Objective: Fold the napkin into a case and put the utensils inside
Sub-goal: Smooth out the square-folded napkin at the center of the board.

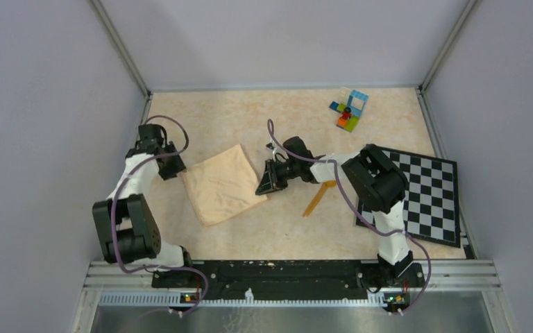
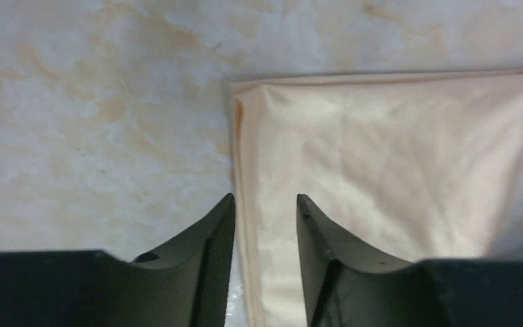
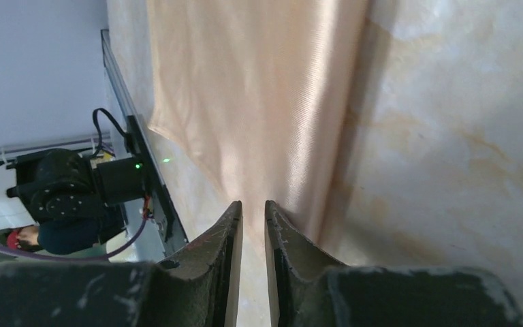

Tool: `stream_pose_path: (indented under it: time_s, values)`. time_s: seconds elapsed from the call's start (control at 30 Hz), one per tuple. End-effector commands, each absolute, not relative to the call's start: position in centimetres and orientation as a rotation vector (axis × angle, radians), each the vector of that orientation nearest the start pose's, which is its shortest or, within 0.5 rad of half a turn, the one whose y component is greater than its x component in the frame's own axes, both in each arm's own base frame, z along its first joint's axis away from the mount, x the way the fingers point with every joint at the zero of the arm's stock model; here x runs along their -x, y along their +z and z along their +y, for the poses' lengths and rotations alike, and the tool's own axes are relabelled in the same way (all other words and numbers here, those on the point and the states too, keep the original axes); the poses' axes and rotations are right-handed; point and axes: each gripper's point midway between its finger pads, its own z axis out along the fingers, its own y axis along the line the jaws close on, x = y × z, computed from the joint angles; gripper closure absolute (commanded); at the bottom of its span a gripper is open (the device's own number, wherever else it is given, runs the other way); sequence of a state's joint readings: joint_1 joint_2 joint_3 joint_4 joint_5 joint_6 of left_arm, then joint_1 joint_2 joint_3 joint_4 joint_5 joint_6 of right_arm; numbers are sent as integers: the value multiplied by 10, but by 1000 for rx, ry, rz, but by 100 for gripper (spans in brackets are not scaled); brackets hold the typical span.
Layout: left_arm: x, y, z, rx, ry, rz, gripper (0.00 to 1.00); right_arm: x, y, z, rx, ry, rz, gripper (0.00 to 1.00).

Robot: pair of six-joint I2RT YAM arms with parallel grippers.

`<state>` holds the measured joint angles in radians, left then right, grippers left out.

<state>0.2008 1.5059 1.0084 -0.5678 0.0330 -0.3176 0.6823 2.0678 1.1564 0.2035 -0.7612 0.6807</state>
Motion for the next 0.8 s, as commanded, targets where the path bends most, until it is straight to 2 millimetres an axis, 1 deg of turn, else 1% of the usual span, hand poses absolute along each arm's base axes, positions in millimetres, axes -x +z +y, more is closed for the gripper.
stream_pose_path:
  time_s: [0.0,0.07,0.13,0.2,0.27,0.33,0.4,0.47,0.57,0.63,0.7,0.77]
  values:
    - [-332,100,6,603,-411,2426,63,-268,28,396,440,1517,2513,82]
    - [-340,97,-10,598,-552,2372,75,-269,31,398,444,1520,2509,82]
    - [-348,91,-13,627,-606,2382,85,-272,41,400,457,1518,2492,82]
    - [-358,81,-8,662,-590,2421,91,-276,52,401,474,1509,2470,82]
    - [-366,69,-1,683,-575,2448,95,-277,63,404,486,1519,2443,82]
    - [-369,55,7,717,-544,2476,99,-279,71,407,490,1540,2422,81]
    - [-369,50,16,741,-511,2476,100,-283,77,412,489,1564,2402,81]
    - [-369,49,22,749,-499,2463,100,-292,85,419,479,1577,2373,79]
    - [-368,45,28,769,-501,2469,100,-315,95,435,446,1588,2298,66]
    - [-368,46,29,771,-530,2466,100,-330,100,447,443,1607,2255,61]
    - [-368,46,32,772,-518,2463,100,-344,105,458,439,1612,2216,56]
    - [-367,44,36,783,-512,2464,100,-359,106,469,425,1612,2188,53]
